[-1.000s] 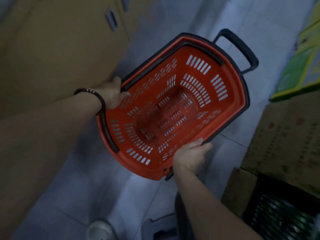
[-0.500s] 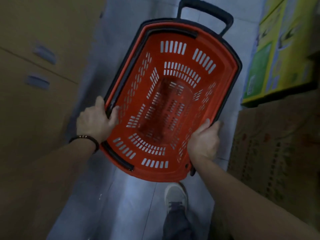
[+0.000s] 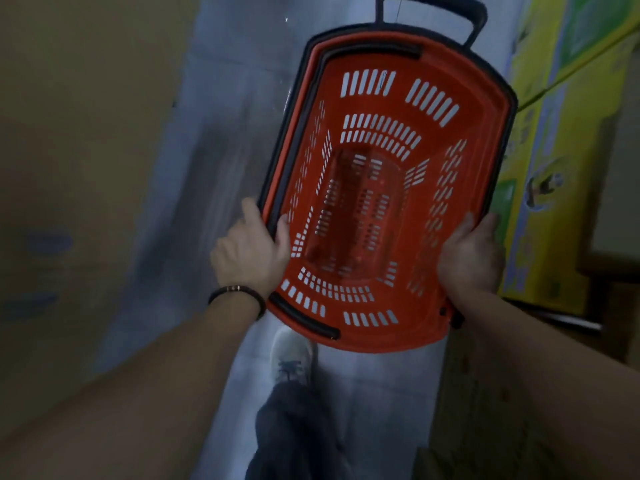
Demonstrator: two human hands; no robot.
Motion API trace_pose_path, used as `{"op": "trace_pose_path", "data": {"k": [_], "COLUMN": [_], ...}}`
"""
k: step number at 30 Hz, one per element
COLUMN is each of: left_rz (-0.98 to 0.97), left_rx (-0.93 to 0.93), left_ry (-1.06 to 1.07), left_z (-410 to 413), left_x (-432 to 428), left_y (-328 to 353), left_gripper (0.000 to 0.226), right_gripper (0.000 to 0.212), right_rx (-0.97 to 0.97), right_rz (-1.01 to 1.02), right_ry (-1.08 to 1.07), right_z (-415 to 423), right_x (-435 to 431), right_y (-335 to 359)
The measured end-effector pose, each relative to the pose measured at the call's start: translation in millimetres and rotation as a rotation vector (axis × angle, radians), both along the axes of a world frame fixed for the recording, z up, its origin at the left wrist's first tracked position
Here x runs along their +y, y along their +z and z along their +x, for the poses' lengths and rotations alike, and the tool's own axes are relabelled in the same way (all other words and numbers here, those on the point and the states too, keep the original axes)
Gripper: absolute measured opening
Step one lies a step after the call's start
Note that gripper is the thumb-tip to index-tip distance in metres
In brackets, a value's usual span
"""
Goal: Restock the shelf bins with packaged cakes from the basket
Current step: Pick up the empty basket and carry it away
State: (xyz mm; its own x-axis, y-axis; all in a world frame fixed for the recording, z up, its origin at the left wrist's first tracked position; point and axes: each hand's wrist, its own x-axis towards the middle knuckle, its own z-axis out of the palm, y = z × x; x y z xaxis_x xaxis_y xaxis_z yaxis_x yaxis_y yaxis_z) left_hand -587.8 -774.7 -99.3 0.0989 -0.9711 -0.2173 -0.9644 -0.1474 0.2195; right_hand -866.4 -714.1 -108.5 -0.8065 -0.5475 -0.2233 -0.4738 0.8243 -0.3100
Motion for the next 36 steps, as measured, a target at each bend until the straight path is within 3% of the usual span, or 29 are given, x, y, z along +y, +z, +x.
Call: {"op": "trace_pose_path", "data": {"k": [12, 22, 36], "left_rz": [0.120, 0.057, 0.099], "left_rx": [0.108, 0.080, 0.145], "left_ry": [0.075, 0.092, 0.051], "left_z": [-117, -205, -297], "left_x": [-173, -360, -584], "left_y": [1, 1, 5], "left_gripper": [0.048, 0.055, 0.044], "right_gripper": [0.048, 0.037, 0.048], "right_rx": [0.065, 0.021, 0.022], "right_rz": [0.002, 0.018, 0.022], "right_ry": [0.063, 0.041, 0.012], "right_z": [-123, -209, -301], "right_x": [-193, -380, -593], "right_y": [0, 2, 2]}}
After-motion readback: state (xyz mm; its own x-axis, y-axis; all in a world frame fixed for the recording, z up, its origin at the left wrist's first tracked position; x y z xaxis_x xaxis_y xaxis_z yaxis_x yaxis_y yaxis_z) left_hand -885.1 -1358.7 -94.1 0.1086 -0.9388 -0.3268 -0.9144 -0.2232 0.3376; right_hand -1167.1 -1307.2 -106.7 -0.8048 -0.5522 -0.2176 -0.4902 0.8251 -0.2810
